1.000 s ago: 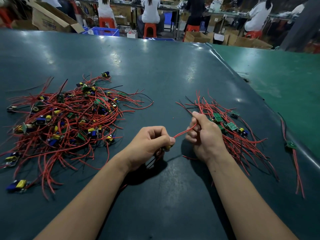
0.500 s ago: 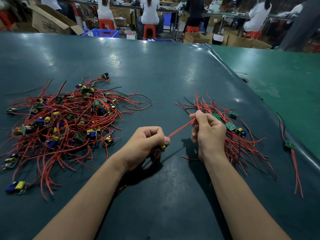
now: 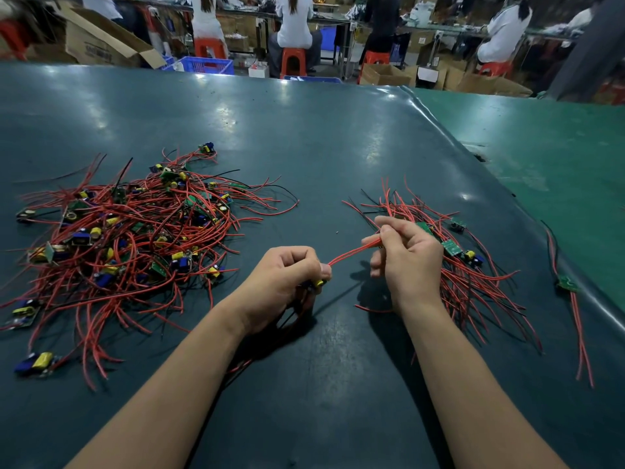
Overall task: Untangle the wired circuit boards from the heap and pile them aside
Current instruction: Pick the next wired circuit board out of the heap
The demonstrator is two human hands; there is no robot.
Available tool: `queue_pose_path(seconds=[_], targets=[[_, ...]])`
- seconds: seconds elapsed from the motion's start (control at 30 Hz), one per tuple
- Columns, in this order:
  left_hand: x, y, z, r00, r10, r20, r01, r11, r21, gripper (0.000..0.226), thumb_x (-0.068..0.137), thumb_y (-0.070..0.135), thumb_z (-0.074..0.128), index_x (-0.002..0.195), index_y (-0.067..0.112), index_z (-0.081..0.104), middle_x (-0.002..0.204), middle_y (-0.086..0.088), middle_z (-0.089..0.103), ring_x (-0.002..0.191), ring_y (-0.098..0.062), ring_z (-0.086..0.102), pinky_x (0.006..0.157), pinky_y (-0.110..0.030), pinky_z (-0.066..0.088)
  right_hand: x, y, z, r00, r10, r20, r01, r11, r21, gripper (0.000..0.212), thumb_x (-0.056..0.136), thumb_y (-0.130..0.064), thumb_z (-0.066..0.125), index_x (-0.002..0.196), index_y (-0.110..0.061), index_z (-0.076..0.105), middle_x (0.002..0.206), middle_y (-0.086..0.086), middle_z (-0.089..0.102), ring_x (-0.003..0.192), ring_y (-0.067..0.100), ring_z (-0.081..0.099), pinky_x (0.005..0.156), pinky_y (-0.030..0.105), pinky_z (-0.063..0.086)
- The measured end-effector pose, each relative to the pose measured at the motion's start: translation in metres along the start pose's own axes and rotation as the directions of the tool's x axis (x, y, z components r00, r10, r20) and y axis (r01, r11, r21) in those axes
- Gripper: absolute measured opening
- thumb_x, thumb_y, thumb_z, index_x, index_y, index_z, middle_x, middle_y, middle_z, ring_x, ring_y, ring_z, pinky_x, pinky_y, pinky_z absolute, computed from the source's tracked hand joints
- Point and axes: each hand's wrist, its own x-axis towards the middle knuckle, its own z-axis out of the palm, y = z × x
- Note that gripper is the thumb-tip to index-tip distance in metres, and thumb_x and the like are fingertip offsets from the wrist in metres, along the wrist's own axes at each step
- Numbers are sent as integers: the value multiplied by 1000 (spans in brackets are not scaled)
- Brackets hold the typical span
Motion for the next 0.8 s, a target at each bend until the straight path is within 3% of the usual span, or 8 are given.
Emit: queue_pose_path(seconds=[0.17,0.27,0.33,0.5,0.6,0.67,0.73,0.8], targets=[[4,1,-1,980,9,-197,-28,995,-95,22,83,19,73,61,17,69,67,-3,58,44,-7,44,45,-20,33,-4,-5,0,999,-30,23,28,999,47,60,100,-30,55,151,-29,24,86,-2,73,43,15,58,35,23,42],[8,-1,0,953,42,-300,-95,982,-164,14,78,25,70,69,16,74,66,0,63,41,-8,48,44,-17,43,-11,-7,5,988,43,146,-35,998,-56,28,95,-39,61,111,-18,52,60,-2,56,36,11,46,33,19,33],[8,-2,0,953,74,-295,-120,983,-141,14,72,28,72,72,14,77,68,-1,67,47,-8,54,50,-17,49,-19,-4,9,907,122,402,-67,987,-149,32,88,-44,64,85,-13,57,52,-3,45,35,10,39,33,16,29],[5,-6,0,967,86,-240,-101,994,-51,37,67,43,75,80,9,78,74,-14,69,71,-25,55,69,-33,44,-27,-7,11,740,223,635,-129,973,-192,25,93,-25,65,78,-8,56,51,-2,44,34,8,36,33,16,27],[7,-1,-7,887,251,-388,-228,968,105,26,82,40,67,80,16,78,67,0,69,62,-14,56,63,-26,46,-25,-10,9,853,94,514,-55,994,-90,30,93,-18,66,64,-17,57,48,-1,48,33,9,37,33,15,26],[8,1,-16,710,471,-524,-316,878,360,24,95,30,59,83,16,75,66,5,68,61,-5,58,62,-18,46,-22,-13,8,949,-60,308,66,998,-8,25,92,-18,67,68,-15,62,50,-2,51,36,8,41,34,15,30],[7,0,-21,557,601,-573,-276,785,554,28,101,29,50,87,17,71,70,8,65,65,-3,58,63,-21,45,-19,-17,7,974,-215,65,215,977,19,21,93,-20,67,72,-19,63,53,-3,53,41,8,45,39,19,35],[7,-2,-20,536,628,-564,-251,757,603,30,102,30,44,89,18,69,71,7,62,64,-4,56,61,-23,43,-15,-20,6,957,-241,-162,259,961,101,21,94,-24,65,74,-21,61,54,-4,55,40,11,45,40,22,36]])
